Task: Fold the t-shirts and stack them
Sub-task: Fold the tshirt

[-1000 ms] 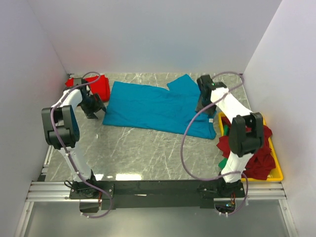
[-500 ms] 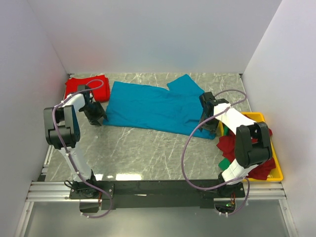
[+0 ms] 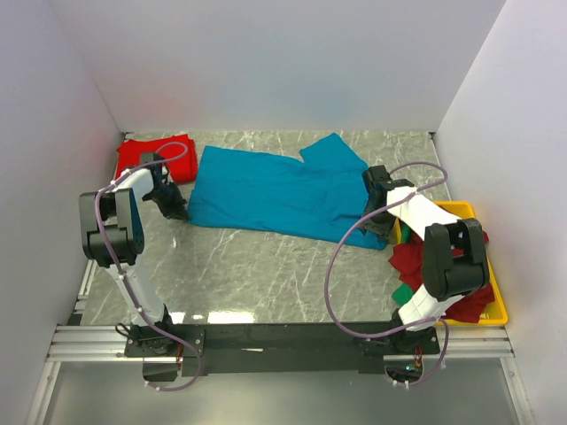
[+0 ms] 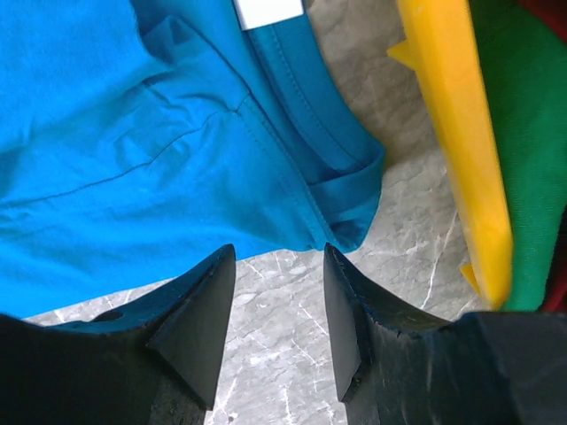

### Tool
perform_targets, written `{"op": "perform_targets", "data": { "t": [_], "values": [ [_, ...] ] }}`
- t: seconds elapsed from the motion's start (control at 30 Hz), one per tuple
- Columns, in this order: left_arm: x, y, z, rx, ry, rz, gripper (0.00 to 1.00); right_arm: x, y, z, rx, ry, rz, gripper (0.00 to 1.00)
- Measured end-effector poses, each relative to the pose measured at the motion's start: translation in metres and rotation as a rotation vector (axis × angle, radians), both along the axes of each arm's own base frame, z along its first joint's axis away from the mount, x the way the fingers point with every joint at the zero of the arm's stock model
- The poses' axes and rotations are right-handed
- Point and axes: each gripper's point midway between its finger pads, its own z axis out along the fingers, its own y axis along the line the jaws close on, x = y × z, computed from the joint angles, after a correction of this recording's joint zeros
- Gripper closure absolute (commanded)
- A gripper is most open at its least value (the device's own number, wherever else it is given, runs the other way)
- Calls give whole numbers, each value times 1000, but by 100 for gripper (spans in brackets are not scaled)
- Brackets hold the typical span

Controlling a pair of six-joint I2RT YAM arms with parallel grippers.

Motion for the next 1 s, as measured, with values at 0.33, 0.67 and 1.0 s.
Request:
{"op": "perform_targets", "data": {
  "t": [0.33, 0.67, 1.0],
  "values": [
    [-1, 17, -2, 31, 5, 25, 99, 2, -5, -3, -19, -11, 8, 50],
    [4, 26, 3, 45, -8, 43, 99, -11, -7, -19, -20, 25, 34, 52],
    [6, 26, 4, 44, -11, 43, 99, -9, -7, -31, -24, 50, 46, 60]
  ]
}}
